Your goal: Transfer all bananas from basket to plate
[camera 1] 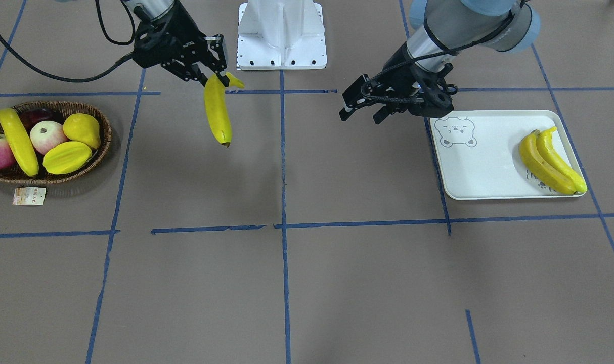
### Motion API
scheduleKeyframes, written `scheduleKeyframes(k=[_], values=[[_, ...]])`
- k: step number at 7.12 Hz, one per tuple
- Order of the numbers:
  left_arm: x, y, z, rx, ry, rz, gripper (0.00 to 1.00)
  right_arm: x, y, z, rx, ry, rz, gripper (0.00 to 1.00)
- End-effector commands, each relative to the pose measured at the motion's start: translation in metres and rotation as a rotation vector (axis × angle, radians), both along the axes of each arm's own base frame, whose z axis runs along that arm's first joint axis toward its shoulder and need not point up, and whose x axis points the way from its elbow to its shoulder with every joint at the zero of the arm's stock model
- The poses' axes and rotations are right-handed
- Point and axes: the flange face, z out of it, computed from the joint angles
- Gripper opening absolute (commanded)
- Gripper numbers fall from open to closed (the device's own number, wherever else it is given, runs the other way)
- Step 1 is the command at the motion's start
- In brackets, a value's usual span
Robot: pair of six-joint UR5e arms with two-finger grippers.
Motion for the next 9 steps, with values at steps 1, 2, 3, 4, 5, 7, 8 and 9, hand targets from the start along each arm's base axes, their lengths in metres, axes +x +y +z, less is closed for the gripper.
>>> scheduleKeyframes(k=[1, 2, 3, 4, 5, 7, 8, 9], values=[[0.010, 0.001, -0.019, -0.003, 0.050, -0.006, 0.99, -0.028, 0.021, -0.027, 0.039, -0.037, -0.017, 0.12], [0.016, -0.004, -0.029, -0.012, 0.059, -0.015, 0.99, -0.038, 0.027, -0.039, 0.056, -0.051, -0.011, 0.12], [0.034, 0.005, -0.043, -0.071, 0.082, -0.036, 0.99, -0.043, 0.030, -0.044, 0.062, -0.056, -0.013, 0.12], [0.059, 0.021, -0.061, -0.079, 0.104, -0.069, 0.99, -0.046, 0.030, -0.049, 0.065, -0.064, -0.014, 0.12], [0.071, 0.028, -0.069, -0.078, 0.113, -0.089, 0.99, -0.048, 0.031, -0.052, 0.067, -0.067, -0.014, 0.12], [0.085, 0.042, -0.074, -0.129, 0.124, -0.070, 0.99, -0.050, 0.034, -0.053, 0.074, -0.069, -0.006, 0.12], [0.093, 0.043, -0.069, -0.137, 0.113, -0.064, 0.94, -0.050, 0.034, -0.056, 0.069, -0.076, -0.002, 0.12], [0.095, 0.041, -0.069, -0.139, 0.112, -0.064, 0.77, -0.050, 0.035, -0.057, 0.063, -0.078, -0.001, 0.12]])
